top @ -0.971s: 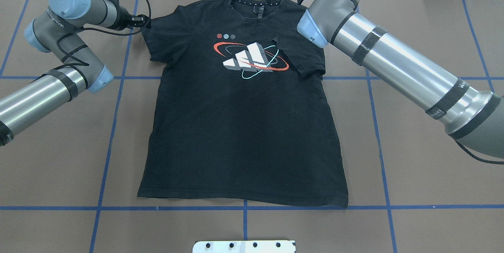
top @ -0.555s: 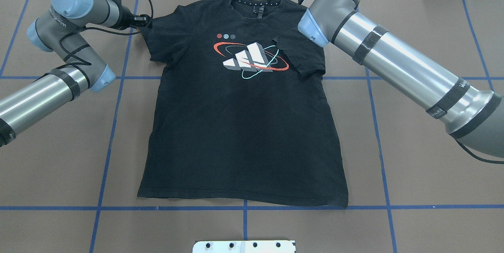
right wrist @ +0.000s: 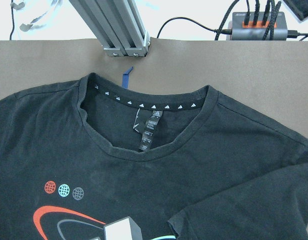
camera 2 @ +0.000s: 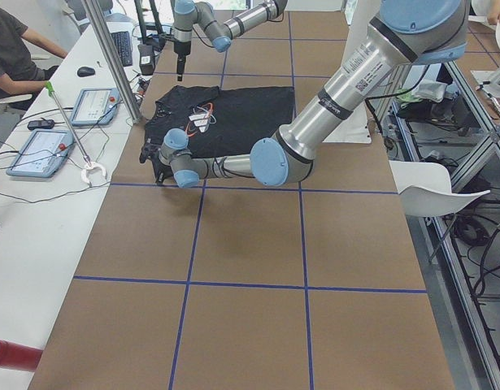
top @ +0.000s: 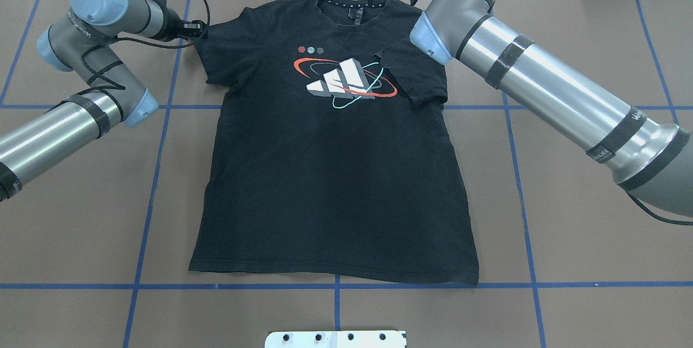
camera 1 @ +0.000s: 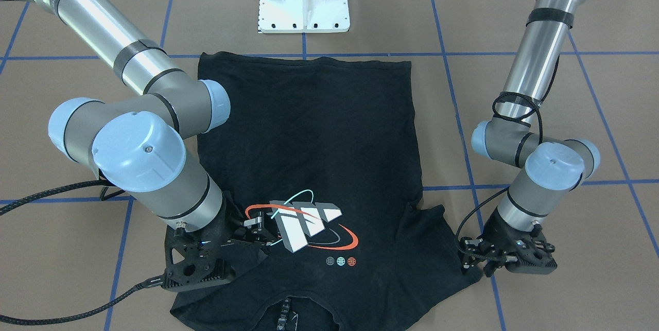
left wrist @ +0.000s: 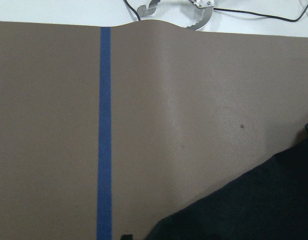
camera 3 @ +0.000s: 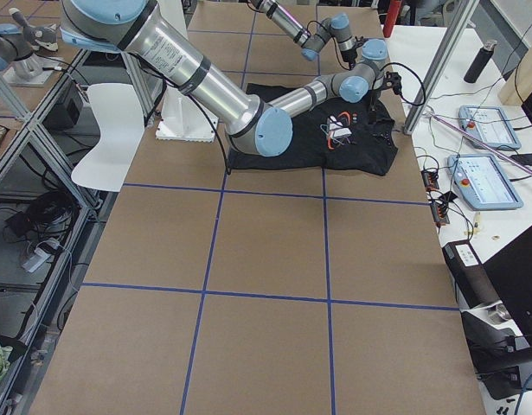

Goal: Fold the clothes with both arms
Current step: 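Fold the sleeve with the left gripper inward toward the collar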

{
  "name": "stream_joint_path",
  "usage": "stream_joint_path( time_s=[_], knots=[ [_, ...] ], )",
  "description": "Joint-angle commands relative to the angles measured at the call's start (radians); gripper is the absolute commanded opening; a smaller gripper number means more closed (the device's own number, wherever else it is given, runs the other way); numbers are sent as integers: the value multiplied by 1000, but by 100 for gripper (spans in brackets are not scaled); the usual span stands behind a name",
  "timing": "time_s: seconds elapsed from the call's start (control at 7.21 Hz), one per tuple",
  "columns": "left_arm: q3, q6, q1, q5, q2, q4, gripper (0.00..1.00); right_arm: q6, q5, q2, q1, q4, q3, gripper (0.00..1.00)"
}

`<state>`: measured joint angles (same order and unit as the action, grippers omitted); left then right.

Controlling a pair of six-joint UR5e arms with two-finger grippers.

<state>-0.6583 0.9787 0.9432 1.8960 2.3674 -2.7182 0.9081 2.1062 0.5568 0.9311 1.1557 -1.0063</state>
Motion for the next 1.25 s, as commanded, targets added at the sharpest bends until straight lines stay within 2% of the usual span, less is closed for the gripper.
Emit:
stream_joint_path(
  time_s=[0.0, 0.42, 0.69, 0.97, 1.11],
  knots=[
    [0, 0, 0, 0, 0, 0, 44, 0, 0, 0, 0, -1, 0, 100],
    [-1, 0, 0, 2, 1, -1, 23, 0, 0, 2, 0, 1, 0, 100],
    [-3, 2, 0, 2, 7, 0, 4, 0, 0, 2, 0, 1, 0, 100],
    [-17, 8, 3, 11, 10, 0, 0, 0, 0, 2, 0, 1, 0, 100],
    [-64, 21, 11, 15, 16, 8, 0, 0, 1, 2, 2, 1, 0, 100]
  ],
)
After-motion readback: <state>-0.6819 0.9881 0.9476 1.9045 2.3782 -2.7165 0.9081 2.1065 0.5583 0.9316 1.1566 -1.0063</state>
